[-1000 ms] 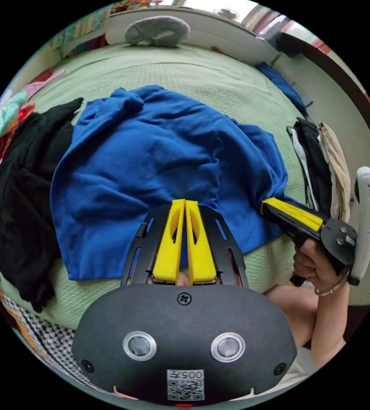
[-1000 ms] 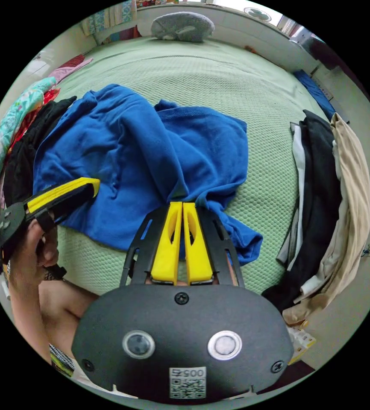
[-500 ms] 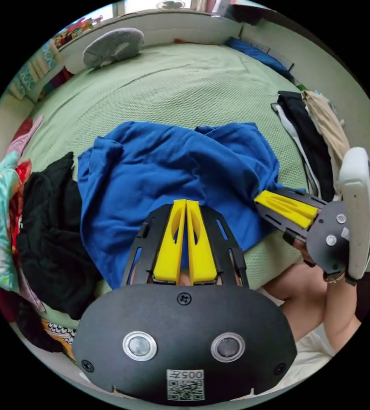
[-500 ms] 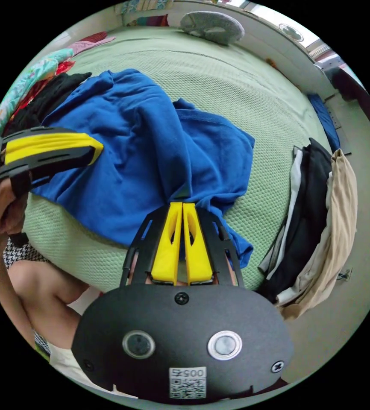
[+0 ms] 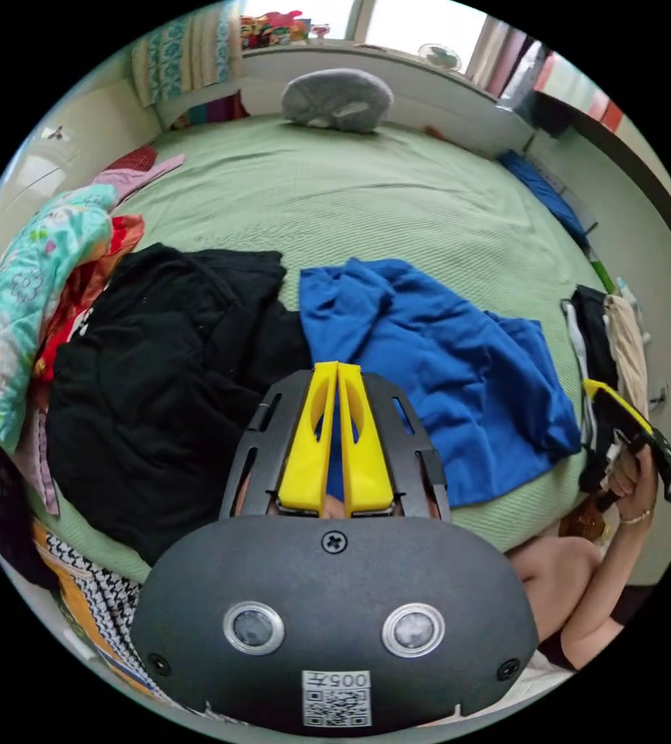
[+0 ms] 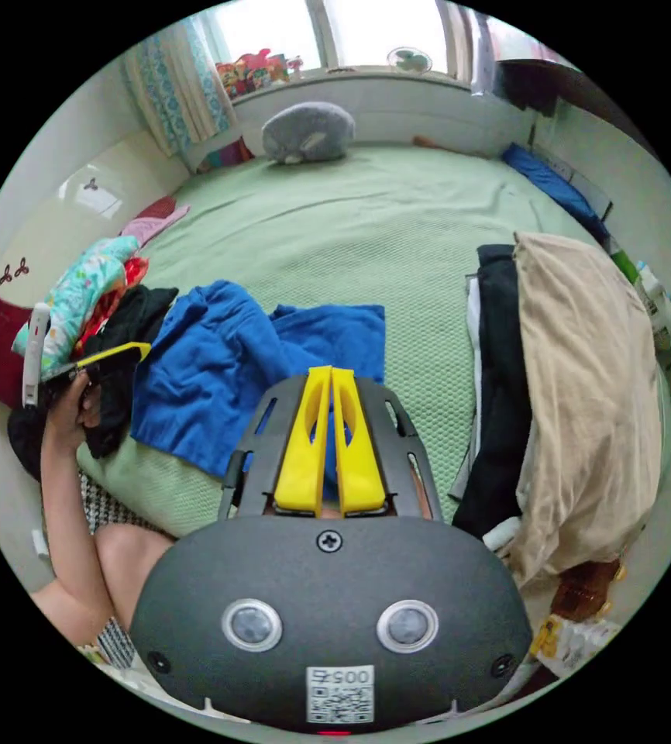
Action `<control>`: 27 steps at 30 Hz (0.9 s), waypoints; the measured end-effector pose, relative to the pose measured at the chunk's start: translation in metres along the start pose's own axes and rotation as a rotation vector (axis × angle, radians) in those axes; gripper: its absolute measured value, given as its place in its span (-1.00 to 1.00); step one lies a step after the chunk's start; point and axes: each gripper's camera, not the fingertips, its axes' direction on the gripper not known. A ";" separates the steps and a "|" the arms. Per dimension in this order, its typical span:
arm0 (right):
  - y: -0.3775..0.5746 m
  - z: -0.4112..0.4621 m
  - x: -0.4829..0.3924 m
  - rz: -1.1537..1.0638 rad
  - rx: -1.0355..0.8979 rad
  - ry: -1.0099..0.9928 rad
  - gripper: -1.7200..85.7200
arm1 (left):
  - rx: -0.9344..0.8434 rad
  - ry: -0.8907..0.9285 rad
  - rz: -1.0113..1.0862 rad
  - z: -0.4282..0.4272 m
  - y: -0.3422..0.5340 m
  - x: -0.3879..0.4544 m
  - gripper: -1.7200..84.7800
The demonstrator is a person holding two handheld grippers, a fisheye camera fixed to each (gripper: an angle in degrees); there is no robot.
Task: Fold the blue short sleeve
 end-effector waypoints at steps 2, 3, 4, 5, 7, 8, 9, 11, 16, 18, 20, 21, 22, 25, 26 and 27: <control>-0.001 0.002 0.012 0.038 0.011 0.003 -0.98 | 0.039 0.024 0.009 -0.007 0.001 -0.004 -0.96; -0.002 0.006 0.018 0.050 -0.007 -0.013 -0.97 | 0.084 0.056 0.007 -0.013 0.002 -0.007 -0.96; -0.002 0.007 0.021 0.052 -0.017 -0.024 -0.97 | 0.108 0.072 0.009 -0.016 0.002 -0.008 -0.95; -0.002 0.010 0.026 0.052 -0.025 -0.036 -0.94 | 0.152 0.090 0.011 -0.022 0.004 -0.010 -0.95; -0.002 0.010 0.031 0.050 -0.017 -0.018 -0.91 | 0.202 0.094 -0.021 -0.030 0.008 -0.014 -0.93; -0.002 0.011 0.034 0.044 -0.028 0.005 -0.89 | 0.228 0.102 -0.018 -0.037 0.010 -0.014 -0.90; -0.002 0.011 0.036 0.049 -0.042 0.025 -0.88 | 0.240 0.119 0.009 -0.041 0.011 -0.013 -0.86; -0.001 0.008 0.038 0.059 -0.053 0.015 -0.88 | 0.208 0.156 0.055 -0.042 0.011 -0.009 -0.66; 0.001 -0.001 0.034 0.041 -0.055 -0.029 -0.89 | 0.196 0.132 0.024 -0.048 0.014 -0.005 -0.56; 0.003 -0.001 0.028 0.003 -0.076 -0.026 -0.90 | 0.187 0.045 -0.004 -0.053 0.018 -0.006 -0.56; 0.004 -0.003 0.024 -0.021 -0.081 -0.022 -0.92 | 0.165 0.005 -0.021 -0.055 0.022 -0.010 -0.59; 0.005 -0.005 0.022 -0.038 -0.082 -0.019 -0.93 | 0.145 0.001 -0.040 -0.056 0.024 -0.014 -0.65; 0.006 -0.006 0.021 -0.041 -0.082 -0.015 -0.93 | 0.137 -0.005 -0.052 -0.057 0.026 -0.016 -0.68; 0.008 -0.013 0.022 -0.051 -0.073 -0.019 -0.97 | 0.143 -0.019 -0.103 -0.075 0.036 -0.028 -0.82; 0.009 -0.015 0.023 -0.043 -0.072 -0.022 -0.98 | 0.163 0.046 -0.110 -0.087 0.042 -0.034 -0.86; 0.010 -0.018 0.025 -0.040 -0.072 -0.028 -0.98 | 0.192 0.119 -0.121 -0.100 0.049 -0.039 -0.88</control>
